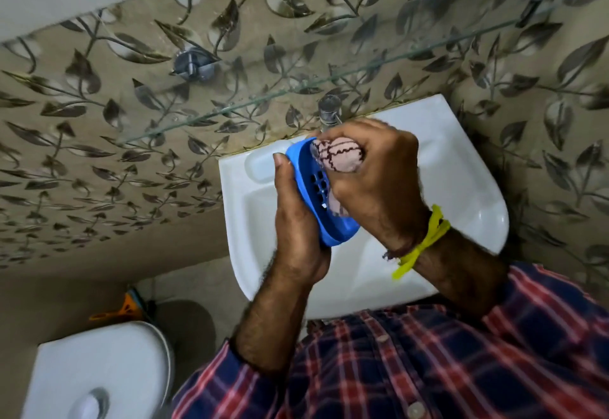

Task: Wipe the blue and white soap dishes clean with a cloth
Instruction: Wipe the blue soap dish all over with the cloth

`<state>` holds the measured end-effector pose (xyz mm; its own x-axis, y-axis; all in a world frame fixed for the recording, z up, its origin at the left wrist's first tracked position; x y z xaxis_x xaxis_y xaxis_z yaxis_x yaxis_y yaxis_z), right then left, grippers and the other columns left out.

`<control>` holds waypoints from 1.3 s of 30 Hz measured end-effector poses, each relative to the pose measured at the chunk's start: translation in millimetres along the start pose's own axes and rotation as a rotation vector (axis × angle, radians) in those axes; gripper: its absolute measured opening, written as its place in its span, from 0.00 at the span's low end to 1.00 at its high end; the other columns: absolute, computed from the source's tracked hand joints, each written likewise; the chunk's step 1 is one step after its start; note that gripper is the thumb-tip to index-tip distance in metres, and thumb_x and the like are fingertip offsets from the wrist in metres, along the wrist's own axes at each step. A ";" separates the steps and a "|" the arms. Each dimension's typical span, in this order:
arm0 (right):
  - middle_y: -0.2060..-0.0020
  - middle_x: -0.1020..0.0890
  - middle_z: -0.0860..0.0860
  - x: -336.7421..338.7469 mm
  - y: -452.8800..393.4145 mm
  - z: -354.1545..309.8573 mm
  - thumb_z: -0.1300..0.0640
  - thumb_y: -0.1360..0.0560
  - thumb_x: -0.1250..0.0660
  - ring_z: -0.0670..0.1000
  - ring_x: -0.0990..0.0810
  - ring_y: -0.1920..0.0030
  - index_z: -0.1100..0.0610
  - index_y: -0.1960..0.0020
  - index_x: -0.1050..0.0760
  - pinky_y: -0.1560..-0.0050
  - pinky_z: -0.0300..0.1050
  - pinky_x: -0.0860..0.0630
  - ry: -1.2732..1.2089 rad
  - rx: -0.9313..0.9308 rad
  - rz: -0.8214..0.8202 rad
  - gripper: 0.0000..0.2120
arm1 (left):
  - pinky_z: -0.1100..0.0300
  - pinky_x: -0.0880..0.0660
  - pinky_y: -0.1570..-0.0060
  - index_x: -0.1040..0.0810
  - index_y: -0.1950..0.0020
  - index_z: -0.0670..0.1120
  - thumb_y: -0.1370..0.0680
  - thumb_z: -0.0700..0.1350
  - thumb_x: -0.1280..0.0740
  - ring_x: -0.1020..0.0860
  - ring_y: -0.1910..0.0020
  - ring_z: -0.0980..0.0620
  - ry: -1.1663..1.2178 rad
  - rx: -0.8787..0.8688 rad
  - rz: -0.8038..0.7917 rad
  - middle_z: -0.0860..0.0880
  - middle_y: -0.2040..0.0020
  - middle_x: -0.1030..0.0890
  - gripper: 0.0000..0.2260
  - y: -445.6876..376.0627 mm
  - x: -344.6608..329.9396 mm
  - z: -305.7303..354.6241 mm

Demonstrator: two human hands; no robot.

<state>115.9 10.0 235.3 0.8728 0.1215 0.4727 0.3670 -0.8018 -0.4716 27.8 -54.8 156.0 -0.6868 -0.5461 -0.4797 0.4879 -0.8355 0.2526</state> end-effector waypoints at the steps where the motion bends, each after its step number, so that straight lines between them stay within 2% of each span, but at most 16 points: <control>1: 0.60 0.14 0.56 1.0 -2.1 -2.5 0.68 0.35 0.28 0.58 0.17 0.59 0.62 0.55 0.15 0.58 0.53 0.20 0.006 0.021 0.037 0.10 | 0.58 0.19 0.48 0.19 0.34 0.46 0.15 0.64 0.52 0.16 0.42 0.49 -0.011 0.001 -0.003 0.45 0.42 0.14 0.30 1.0 -1.8 -2.8; 5: 0.58 0.13 0.53 -3.7 3.6 -11.6 0.63 0.33 0.29 0.58 0.16 0.56 0.59 0.54 0.16 0.57 0.53 0.20 0.068 0.084 0.036 0.08 | 0.55 0.22 0.39 0.21 0.32 0.46 0.17 0.64 0.52 0.19 0.35 0.47 -0.018 -0.067 -0.015 0.44 0.37 0.16 0.30 1.6 -2.1 1.4; 8: 0.60 0.14 0.54 -2.9 2.4 3.3 0.61 0.30 0.26 0.59 0.17 0.58 0.58 0.54 0.16 0.58 0.54 0.21 0.083 -0.016 0.025 0.05 | 0.45 0.24 0.34 0.23 0.30 0.46 0.20 0.66 0.49 0.19 0.35 0.44 -0.063 -0.066 0.009 0.44 0.36 0.17 0.31 1.3 -0.3 2.6; 11: 0.62 0.15 0.54 -7.5 5.6 8.6 0.63 0.30 0.25 0.58 0.18 0.60 0.59 0.56 0.17 0.60 0.54 0.21 0.054 -0.019 -0.064 0.03 | 0.36 0.28 0.30 0.26 0.26 0.47 0.21 0.67 0.46 0.20 0.34 0.40 -0.084 -0.021 0.040 0.42 0.34 0.18 0.32 0.9 4.4 -0.9; 16: 0.60 0.14 0.54 -10.3 3.4 6.6 0.61 0.30 0.26 0.58 0.18 0.59 0.57 0.54 0.17 0.59 0.54 0.20 0.120 -0.030 -0.038 0.05 | 0.43 0.23 0.39 0.20 0.33 0.48 0.19 0.65 0.46 0.17 0.41 0.43 -0.110 -0.050 0.055 0.44 0.41 0.15 0.28 -2.2 6.3 2.6; 20: 0.63 0.15 0.55 -14.4 9.1 14.9 0.60 0.30 0.26 0.59 0.18 0.61 0.59 0.57 0.18 0.61 0.55 0.20 0.042 -0.098 -0.151 0.04 | 0.35 0.25 0.36 0.20 0.33 0.50 0.21 0.66 0.45 0.20 0.37 0.34 -0.091 -0.060 0.060 0.37 0.37 0.18 0.28 -4.9 9.0 8.4; 23: 0.63 0.15 0.58 -9.1 -0.4 7.4 0.62 0.29 0.27 0.60 0.17 0.61 0.63 0.58 0.18 0.60 0.56 0.21 0.006 -0.042 -0.002 0.04 | 0.45 0.22 0.38 0.21 0.32 0.48 0.18 0.63 0.47 0.18 0.37 0.42 -0.121 -0.061 0.032 0.43 0.38 0.16 0.27 -3.5 3.3 6.5; 26: 0.62 0.15 0.55 -14.3 3.2 -0.5 0.61 0.29 0.26 0.58 0.17 0.61 0.61 0.57 0.17 0.60 0.54 0.21 0.006 0.032 -0.082 0.03 | 0.51 0.22 0.43 0.19 0.35 0.50 0.19 0.63 0.46 0.17 0.39 0.45 -0.092 -0.059 0.041 0.45 0.40 0.15 0.25 -4.4 6.7 10.8; 29: 0.63 0.15 0.55 -15.9 7.4 9.7 0.59 0.29 0.26 0.58 0.18 0.61 0.60 0.57 0.18 0.61 0.54 0.21 0.038 -0.044 -0.123 0.04 | 0.46 0.21 0.42 0.16 0.41 0.56 0.19 0.65 0.45 0.16 0.42 0.44 -0.123 -0.072 0.050 0.45 0.42 0.14 0.23 -4.2 8.1 13.1; 31: 0.64 0.16 0.55 -14.3 3.7 11.7 0.60 0.29 0.27 0.59 0.18 0.62 0.60 0.57 0.19 0.62 0.54 0.21 0.014 -0.068 -0.071 0.04 | 0.43 0.22 0.38 0.18 0.36 0.54 0.19 0.64 0.46 0.17 0.39 0.42 -0.127 -0.073 0.064 0.44 0.39 0.15 0.24 -3.0 6.0 12.6; 33: 0.65 0.16 0.54 -15.0 5.1 11.0 0.60 0.30 0.27 0.58 0.19 0.63 0.59 0.58 0.20 0.63 0.54 0.21 0.026 -0.050 -0.098 0.02 | 0.42 0.24 0.36 0.20 0.33 0.53 0.19 0.64 0.46 0.19 0.37 0.40 -0.117 -0.084 0.078 0.42 0.38 0.16 0.24 -3.3 7.4 16.7; 36: 0.66 0.17 0.53 -21.4 21.0 18.0 0.59 0.30 0.26 0.57 0.19 0.64 0.57 0.61 0.21 0.65 0.53 0.21 0.054 -0.099 -0.237 0.04 | 0.41 0.24 0.39 0.16 0.42 0.57 0.22 0.65 0.44 0.19 0.43 0.38 -0.131 -0.098 0.072 0.42 0.44 0.16 0.22 -3.3 12.0 17.5; 39: 0.66 0.16 0.54 -18.2 14.8 18.3 0.62 0.31 0.26 0.57 0.18 0.64 0.59 0.60 0.19 0.65 0.53 0.20 0.004 -0.117 -0.130 0.03 | 0.39 0.24 0.41 0.17 0.38 0.56 0.22 0.66 0.44 0.18 0.44 0.39 -0.137 -0.078 0.060 0.42 0.43 0.16 0.24 -4.3 10.0 13.9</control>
<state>111.3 6.6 206.1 0.8190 0.2271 0.5269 0.4368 -0.8422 -0.3160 11.4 -57.5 161.8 -0.7196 -0.6023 -0.3456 0.5669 -0.7970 0.2086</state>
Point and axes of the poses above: each hand's wrist, its own y-axis away from the middle knuckle, its own x-axis out of the back of the hand, z = x × y, the point moved 6 cm from there along -y, towards the middle knuckle
